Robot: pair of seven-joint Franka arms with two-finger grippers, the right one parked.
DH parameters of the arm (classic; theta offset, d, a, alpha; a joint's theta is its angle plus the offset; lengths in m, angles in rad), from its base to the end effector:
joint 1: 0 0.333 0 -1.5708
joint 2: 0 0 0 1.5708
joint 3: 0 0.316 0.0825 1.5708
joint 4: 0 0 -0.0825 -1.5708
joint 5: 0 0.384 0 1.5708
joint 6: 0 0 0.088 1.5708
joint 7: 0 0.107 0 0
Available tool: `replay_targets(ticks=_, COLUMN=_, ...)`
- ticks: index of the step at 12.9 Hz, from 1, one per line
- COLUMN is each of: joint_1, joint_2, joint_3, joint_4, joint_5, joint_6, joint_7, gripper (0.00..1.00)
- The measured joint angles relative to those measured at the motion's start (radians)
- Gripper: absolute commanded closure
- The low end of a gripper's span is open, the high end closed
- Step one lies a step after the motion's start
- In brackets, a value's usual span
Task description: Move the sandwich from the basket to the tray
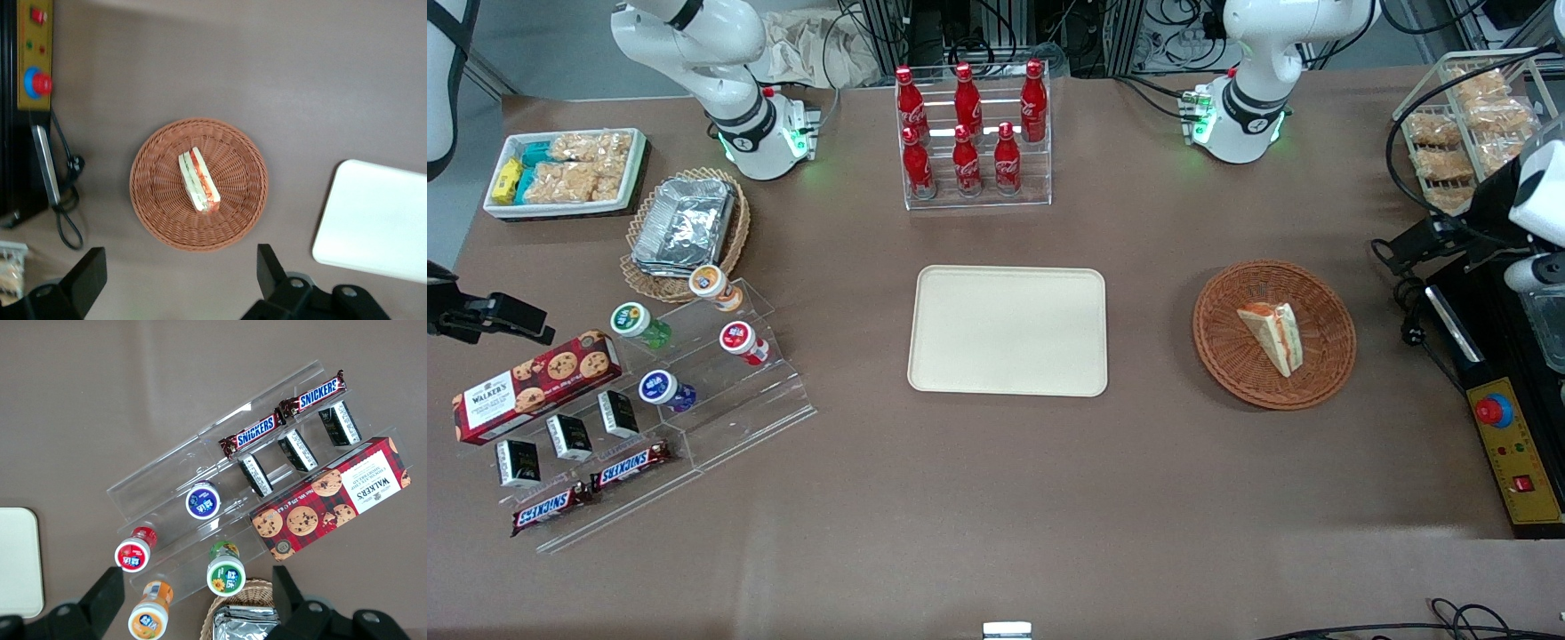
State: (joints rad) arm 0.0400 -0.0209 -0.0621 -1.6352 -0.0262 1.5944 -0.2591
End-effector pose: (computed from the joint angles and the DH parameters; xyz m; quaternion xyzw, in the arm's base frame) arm 0.5488 -0.0152 0.6077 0.9928 0.1187 -0.0116 0.0109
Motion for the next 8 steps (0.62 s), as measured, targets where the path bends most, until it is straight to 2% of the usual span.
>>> replay_targets(ticks=2, joint_1=0.0, joint_2=0.001, joint_3=0.0, joint_4=-0.049, joint_5=0.001, joint_6=0.013, joint_7=-0.113, gripper=0.0)
replay_targets(ticks=4, joint_1=0.0, joint_2=-0.014, joint_3=-0.001, joint_4=-0.138, joint_5=0.002, joint_6=0.098, joint_7=-0.208, gripper=0.0)
replay_targets(ticks=8, joint_1=-0.001, joint_2=-0.089, joint_3=-0.004, joint_4=-0.428, joint_5=0.037, joint_6=0.351, joint_7=-0.313, gripper=0.0)
